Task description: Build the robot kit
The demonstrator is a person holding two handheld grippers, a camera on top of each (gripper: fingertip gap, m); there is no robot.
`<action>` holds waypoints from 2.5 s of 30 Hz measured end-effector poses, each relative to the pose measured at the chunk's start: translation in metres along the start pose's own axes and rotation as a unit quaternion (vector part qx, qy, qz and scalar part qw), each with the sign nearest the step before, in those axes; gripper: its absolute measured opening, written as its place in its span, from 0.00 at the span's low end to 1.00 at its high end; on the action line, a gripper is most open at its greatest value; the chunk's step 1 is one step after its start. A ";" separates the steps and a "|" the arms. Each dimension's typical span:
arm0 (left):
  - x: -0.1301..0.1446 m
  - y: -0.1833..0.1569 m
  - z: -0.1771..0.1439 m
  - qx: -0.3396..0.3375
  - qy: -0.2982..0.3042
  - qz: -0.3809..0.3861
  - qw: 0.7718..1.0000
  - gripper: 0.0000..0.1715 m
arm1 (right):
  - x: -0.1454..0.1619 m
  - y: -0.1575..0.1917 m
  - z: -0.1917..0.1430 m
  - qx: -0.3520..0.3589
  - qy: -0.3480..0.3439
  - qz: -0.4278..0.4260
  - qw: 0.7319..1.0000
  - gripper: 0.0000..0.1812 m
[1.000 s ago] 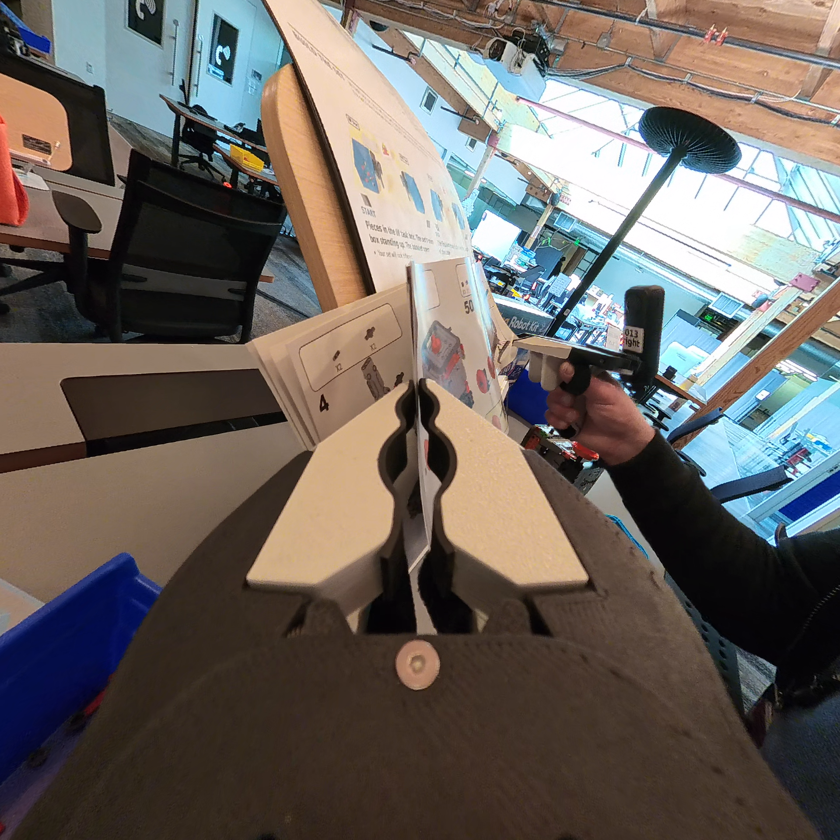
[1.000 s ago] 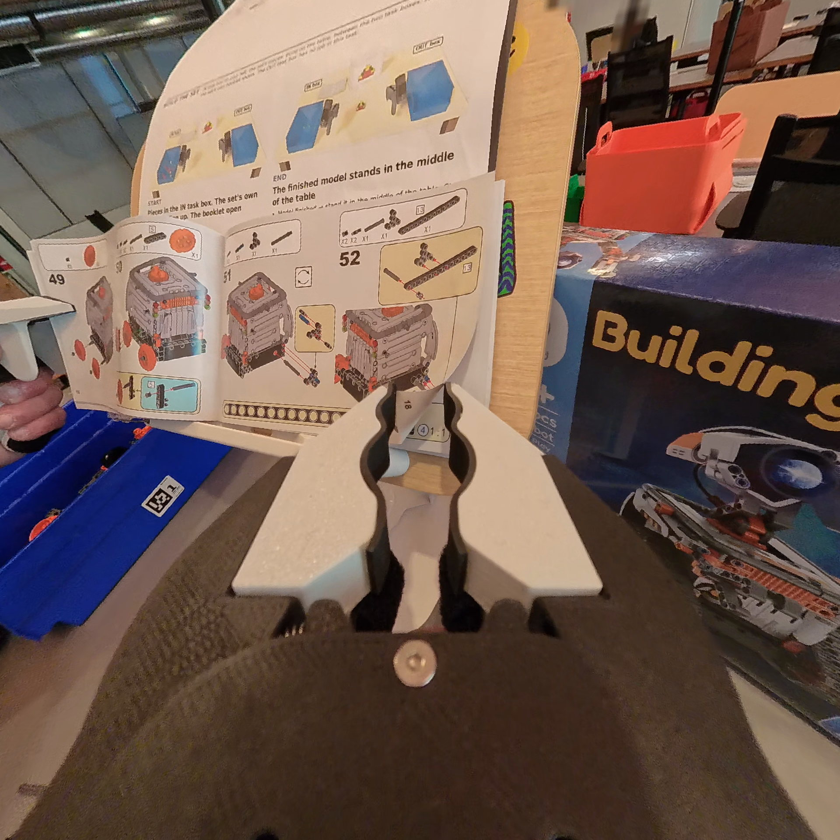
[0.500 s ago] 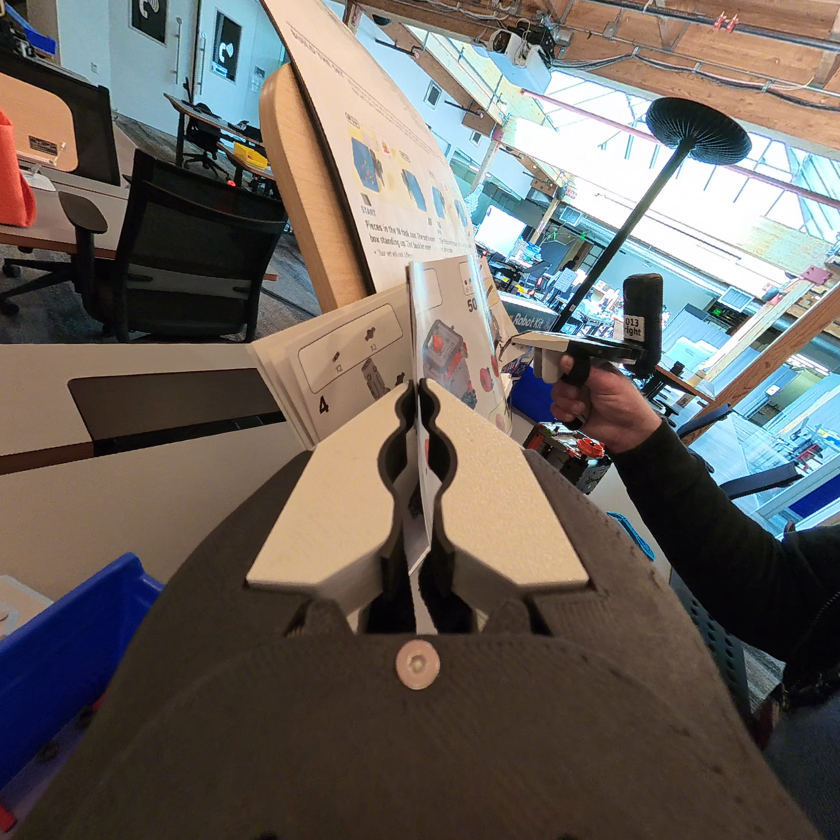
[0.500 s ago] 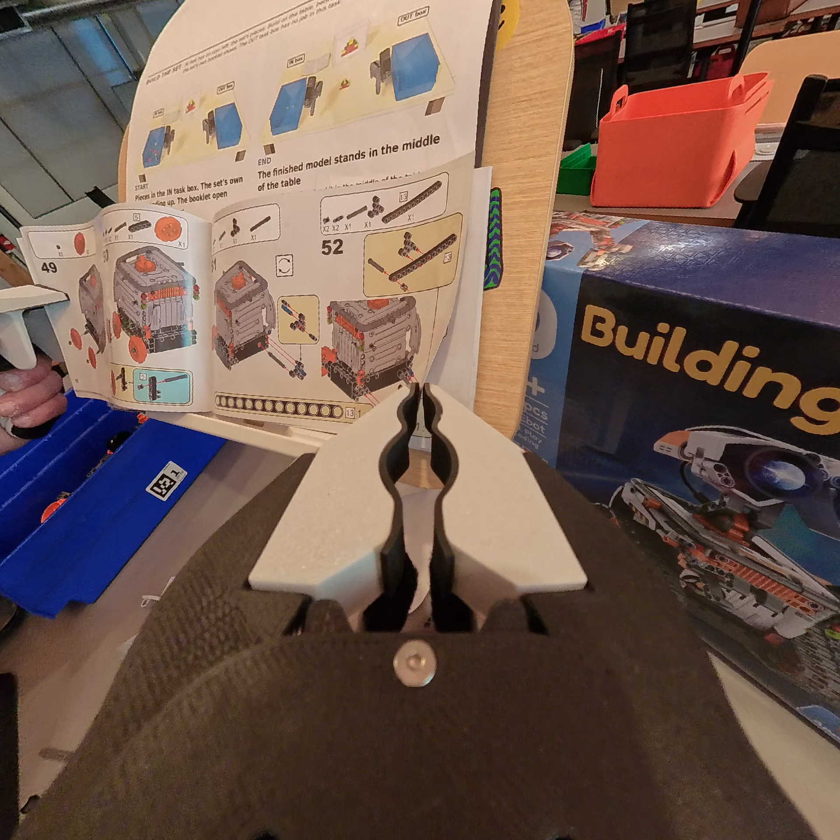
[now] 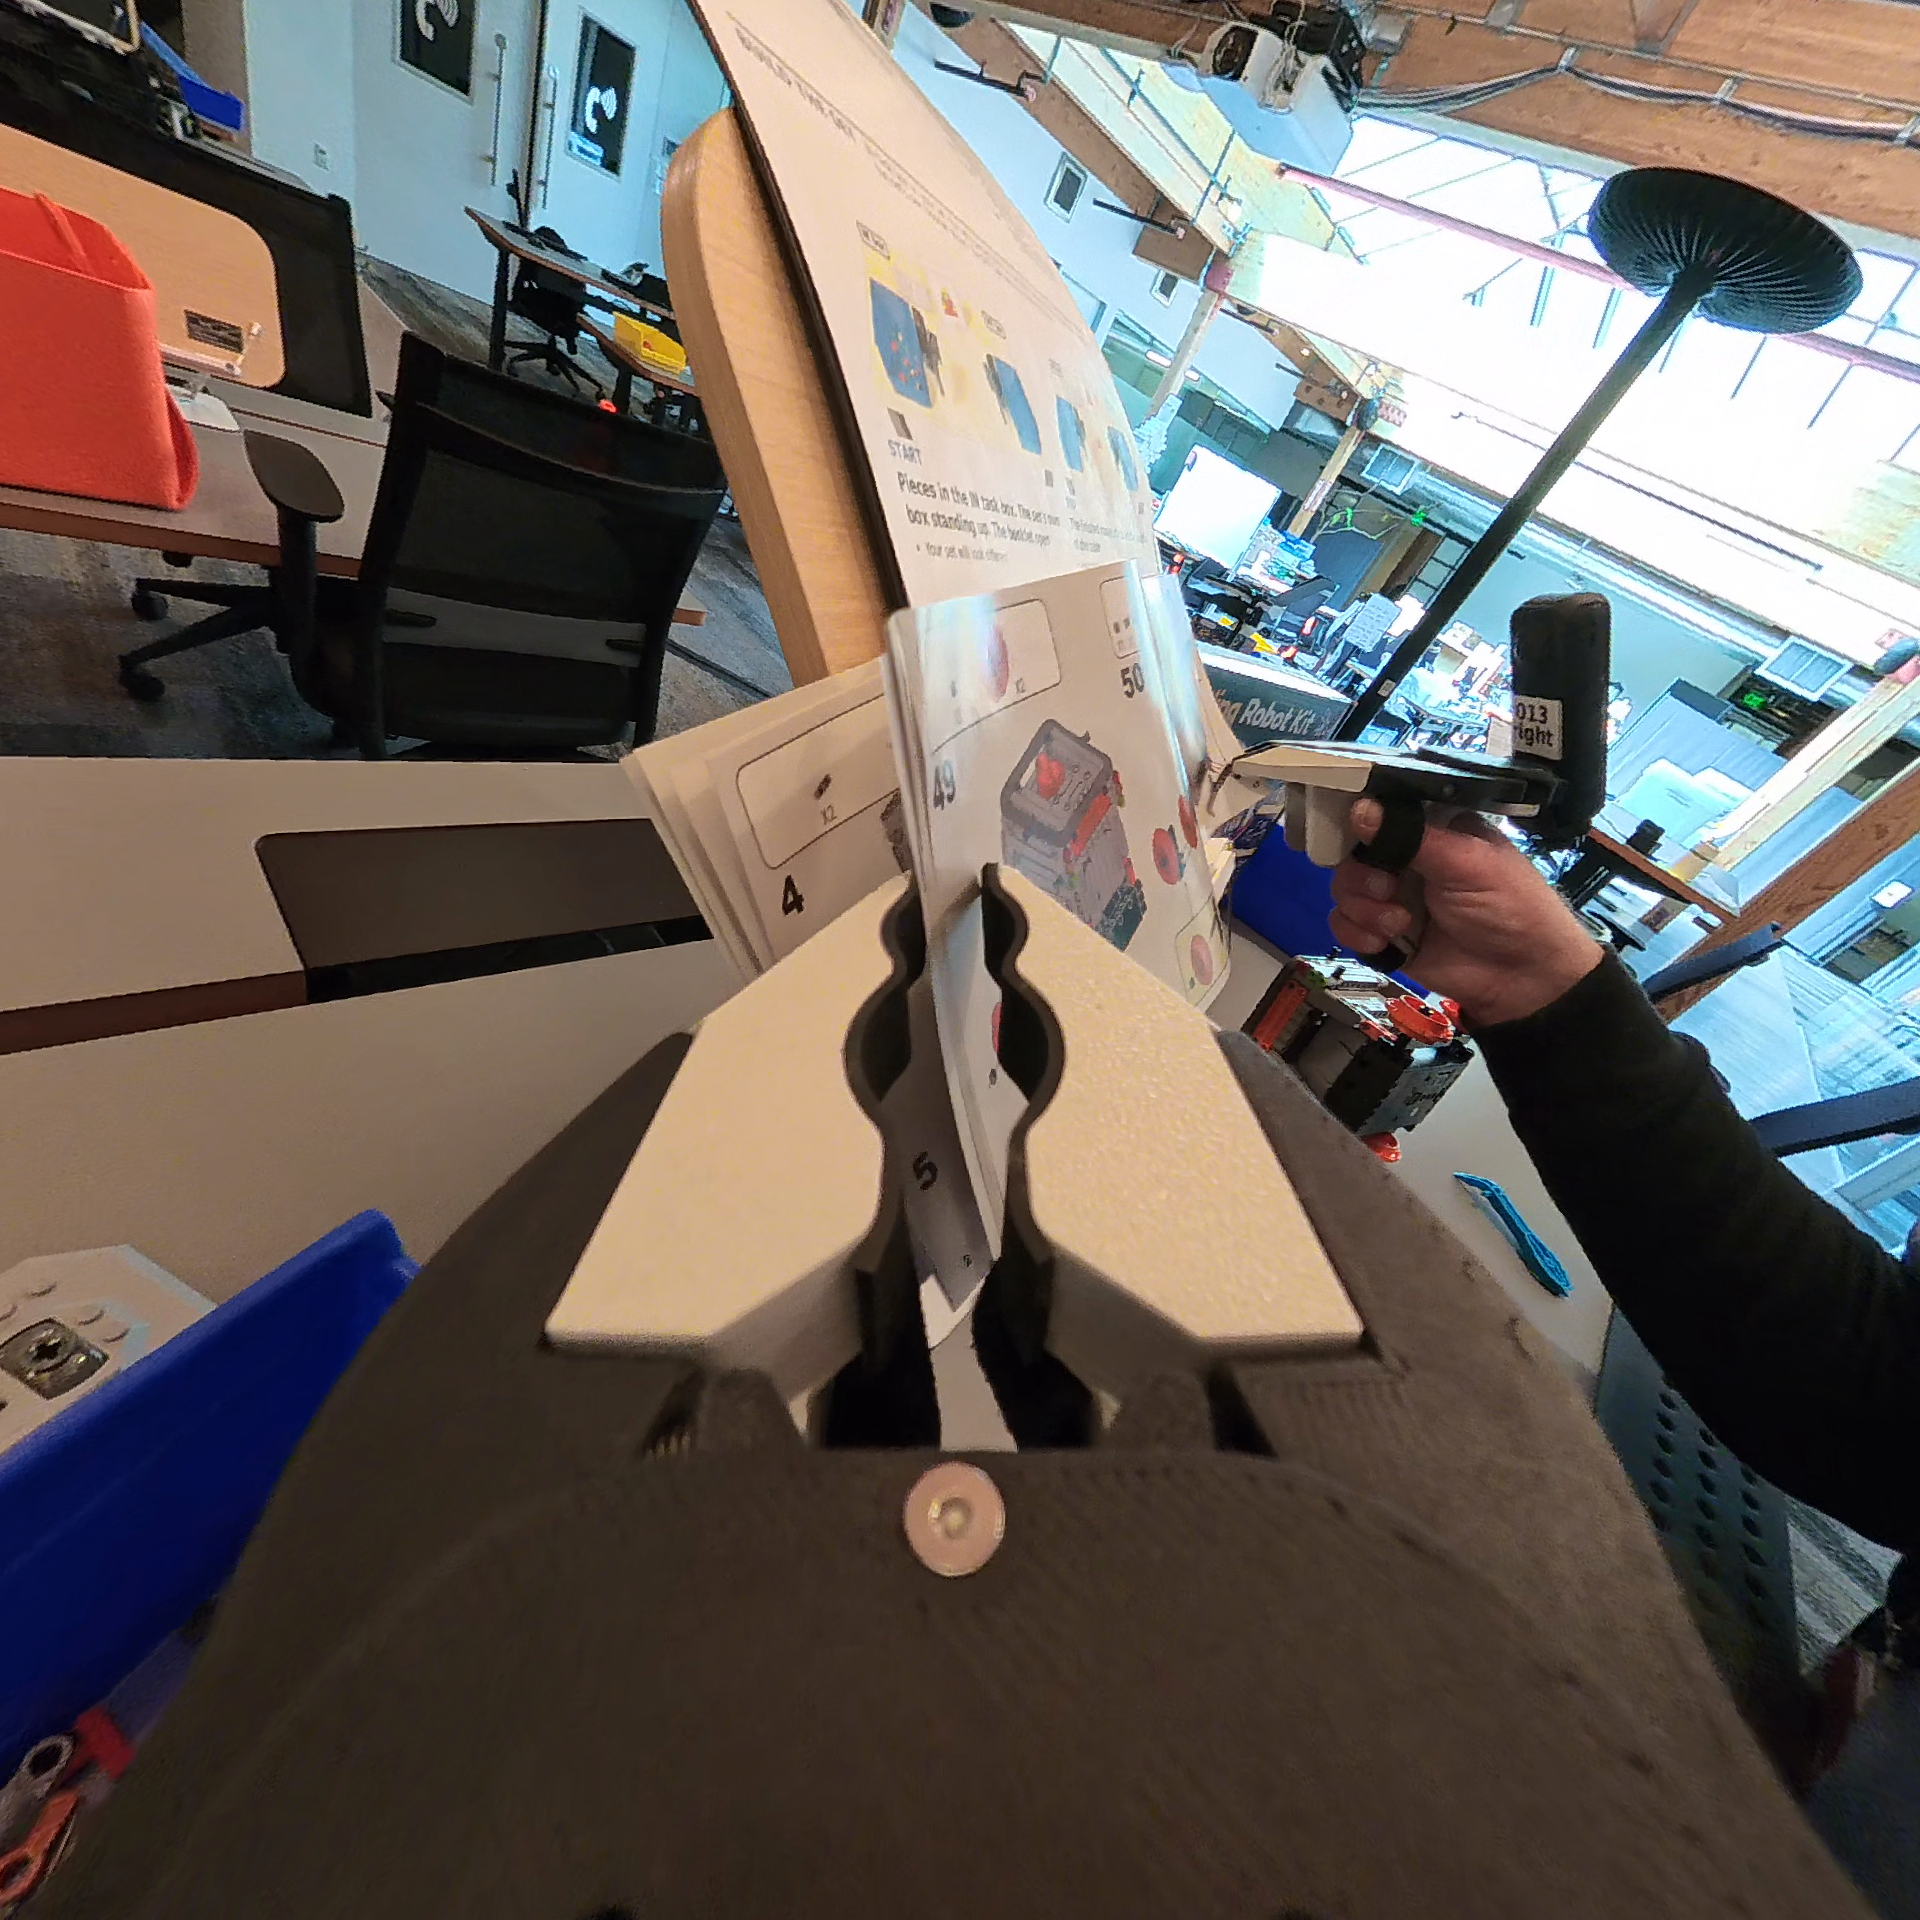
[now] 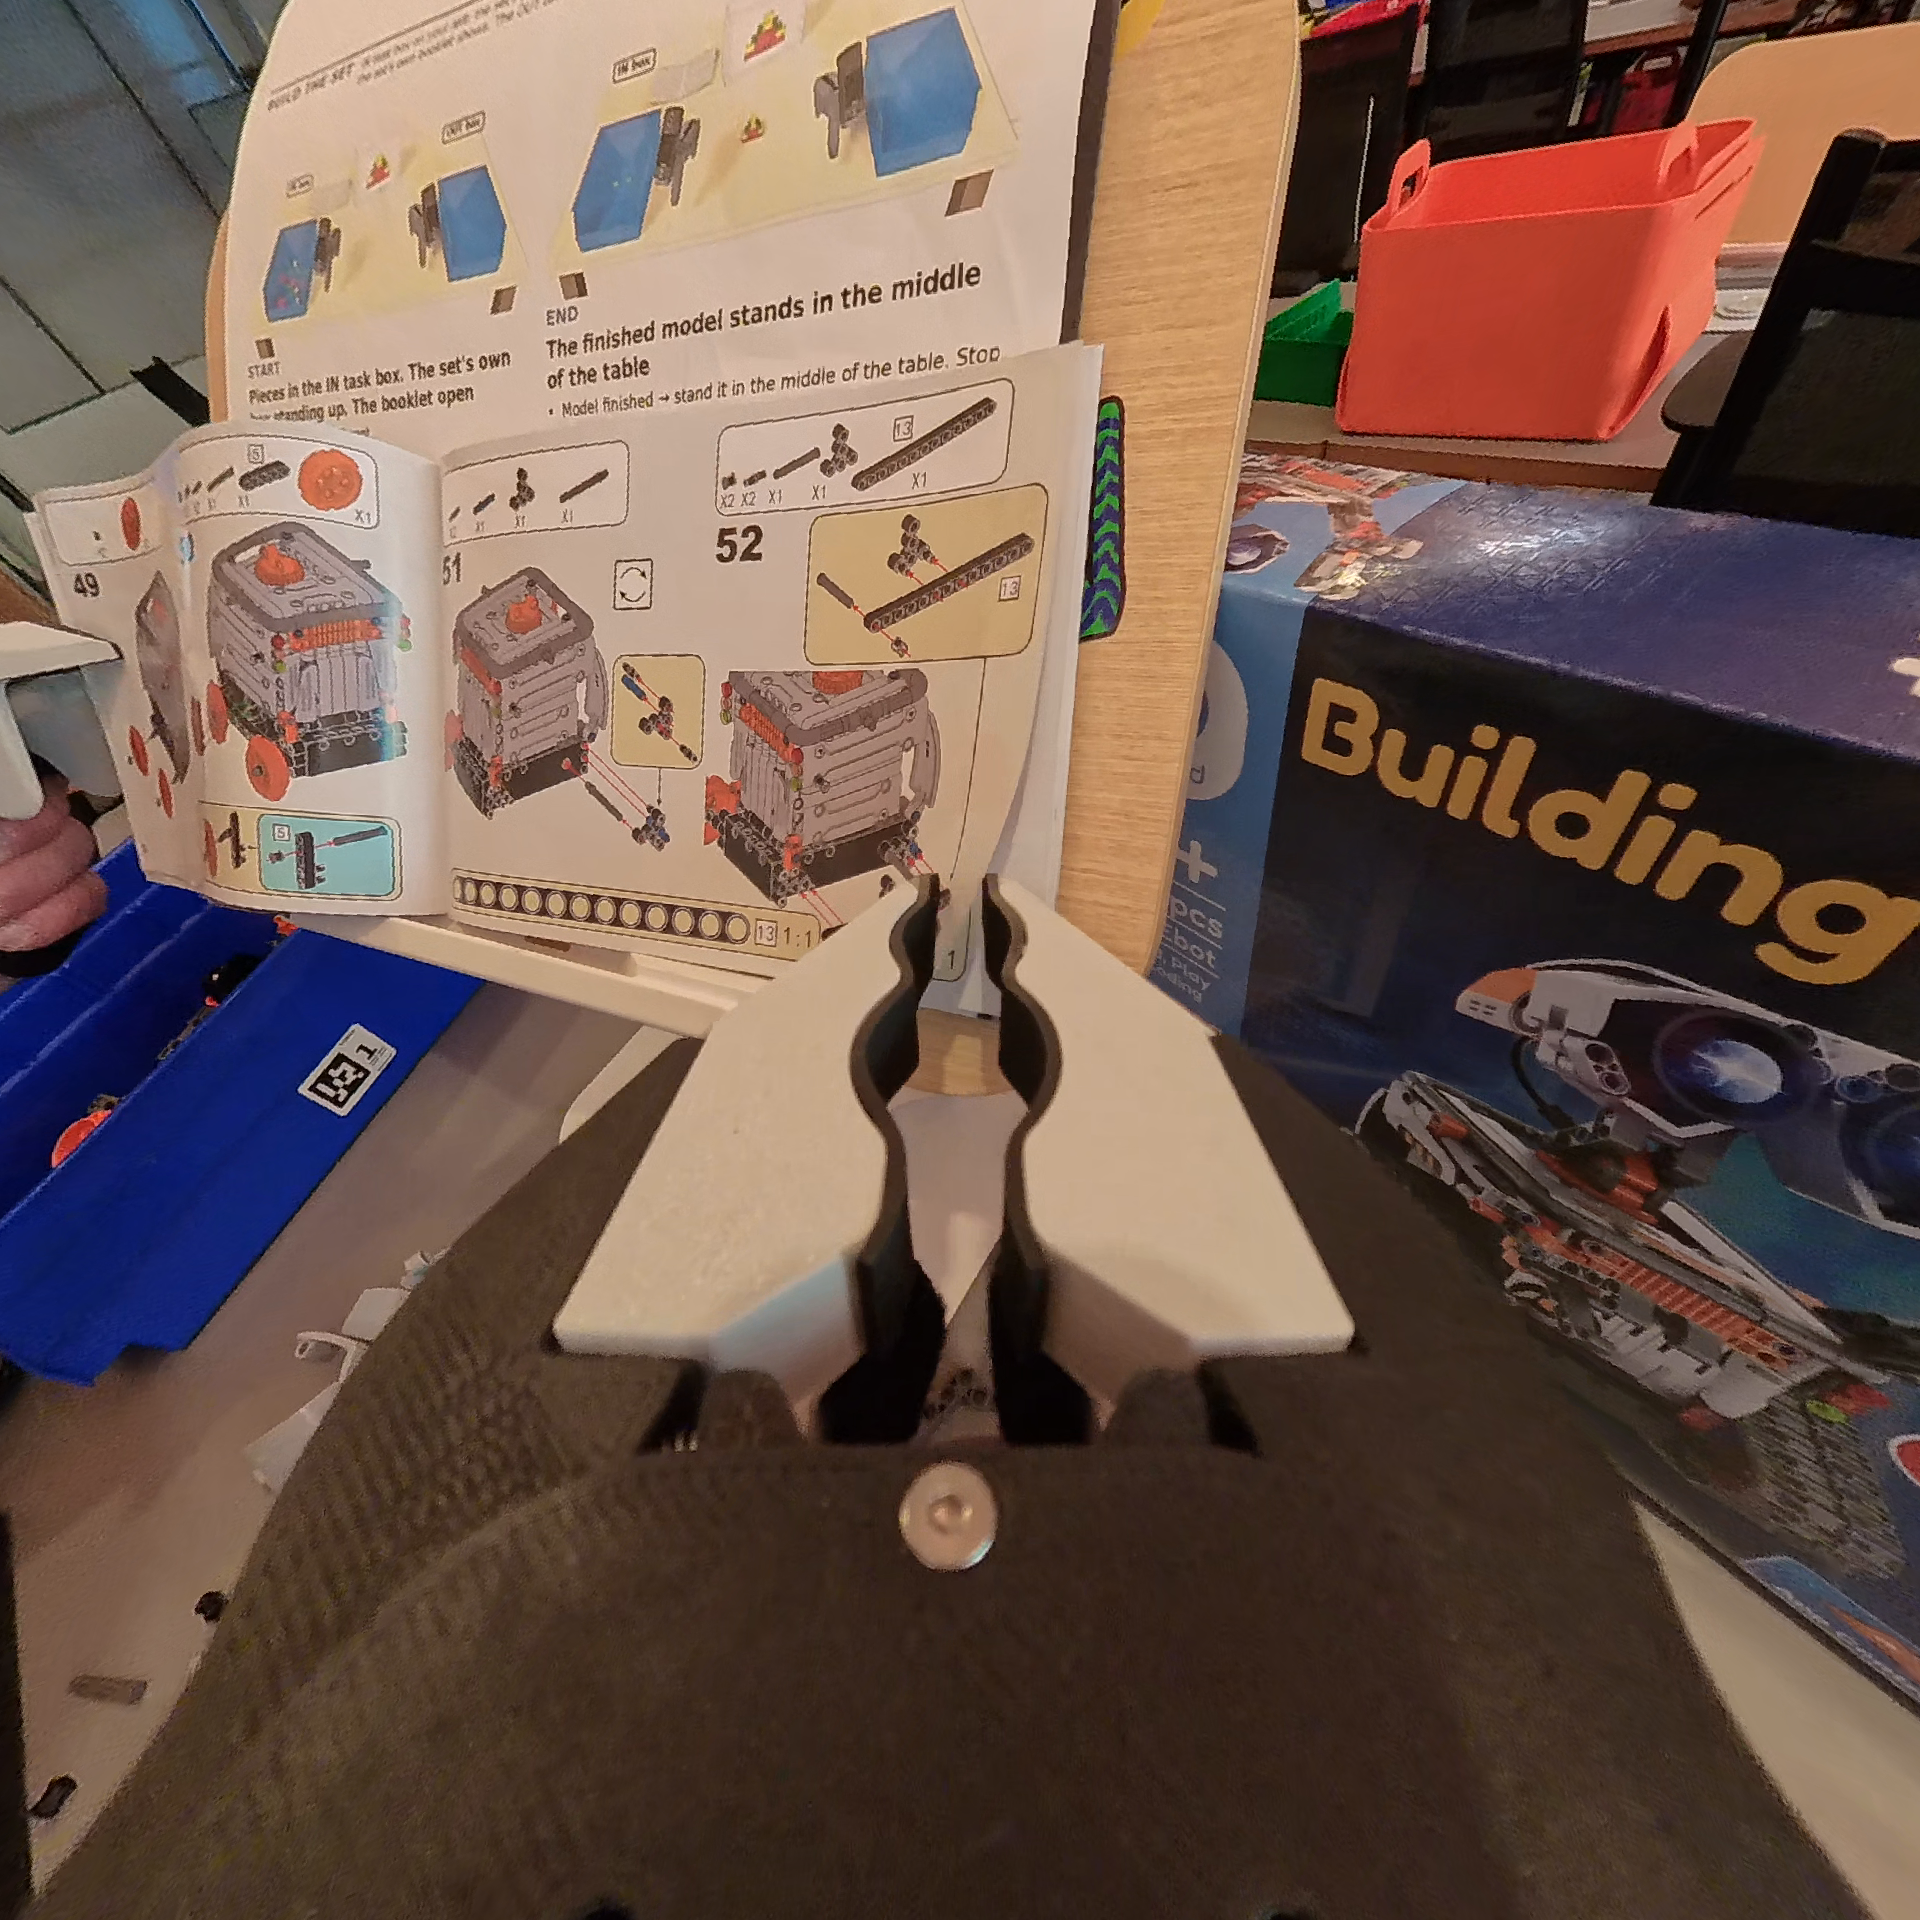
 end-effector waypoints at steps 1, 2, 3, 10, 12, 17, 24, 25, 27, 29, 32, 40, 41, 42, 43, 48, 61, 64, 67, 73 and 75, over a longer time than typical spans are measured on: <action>0.000 0.000 -0.001 -0.004 0.000 0.001 1.000 0.06 | -0.001 -0.001 -0.001 0.003 0.000 -0.001 1.000 0.05; 0.000 0.001 -0.001 -0.009 0.000 0.003 1.000 0.07 | -0.001 -0.002 -0.001 0.005 0.002 -0.001 1.000 0.07; -0.001 0.002 -0.002 -0.016 0.001 0.005 1.000 0.08 | -0.002 -0.003 -0.002 0.008 0.003 -0.002 1.000 0.08; -0.005 0.005 -0.014 -0.065 0.000 0.023 0.998 0.18 | -0.024 -0.009 -0.038 0.024 -0.019 -0.027 0.999 0.13; -0.010 0.000 -0.019 -0.073 -0.007 0.033 0.997 0.20 | -0.036 -0.011 -0.061 0.028 -0.037 -0.042 0.998 0.14; -0.020 -0.030 -0.014 -0.091 0.021 0.099 0.991 0.20 | -0.049 -0.020 -0.134 0.040 -0.073 -0.092 0.992 0.12; -0.007 -0.097 0.066 -0.034 0.140 0.234 0.961 0.16 | 0.005 -0.040 -0.202 0.054 -0.022 -0.138 0.989 0.14; -0.001 -0.099 0.078 -0.034 0.163 0.253 0.953 0.15 | 0.019 -0.046 -0.206 0.059 -0.004 -0.135 0.989 0.14; 0.010 -0.097 0.097 -0.038 0.202 0.273 0.940 0.13 | 0.042 -0.054 -0.214 0.057 0.015 -0.121 0.991 0.14; 0.019 -0.085 0.107 -0.047 0.226 0.274 0.934 0.08 | 0.062 -0.062 -0.221 0.059 0.029 -0.108 0.992 0.14; 0.027 -0.058 0.102 -0.090 0.242 0.251 0.933 0.05 | 0.088 -0.075 -0.227 0.070 0.052 -0.101 0.991 0.14; 0.020 -0.035 0.077 -0.143 0.196 0.202 0.949 0.04 | 0.109 -0.086 -0.236 0.058 0.059 -0.108 0.991 0.15; 0.016 -0.040 0.075 -0.147 0.188 0.206 0.949 0.07 | 0.108 -0.087 -0.236 0.057 0.055 -0.110 0.991 0.16; 0.014 -0.045 0.074 -0.147 0.184 0.210 0.949 0.07 | 0.107 -0.088 -0.236 0.052 0.052 -0.112 0.991 0.16; 0.013 -0.051 0.072 -0.149 0.181 0.215 0.948 0.07 | 0.105 -0.088 -0.236 0.050 0.050 -0.116 0.991 0.16; 0.016 -0.091 0.071 -0.131 0.165 0.238 0.948 0.10 | 0.096 -0.082 -0.233 0.028 0.034 -0.148 0.988 0.16; 0.116 -0.141 0.082 -0.052 0.295 0.232 0.925 0.00 | 0.124 -0.004 -0.219 -0.097 0.045 -0.224 0.969 0.00; 0.135 -0.143 0.074 -0.047 0.320 0.211 0.922 0.02 | 0.139 0.007 -0.218 -0.123 0.071 -0.199 0.970 0.06; 0.152 -0.139 0.062 -0.059 0.352 0.199 0.913 0.07 | 0.160 0.022 -0.212 -0.139 0.100 -0.186 0.967 0.11; 0.174 -0.142 0.040 -0.046 0.402 0.168 0.899 0.11 | 0.210 0.037 -0.197 -0.133 0.159 -0.206 0.956 0.13; 0.179 -0.145 0.034 -0.039 0.407 0.157 0.899 0.11 | 0.218 0.040 -0.191 -0.127 0.164 -0.206 0.956 0.14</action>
Point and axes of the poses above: each gripper's, where its closed fingertips meet, z out along the fingers, x out of its underside, y = z × x across the jaws, the point moved 4 cm from there along -z, back along the fingers, and after that the axes turned 15 degrees about x, right-handed, at the moved point
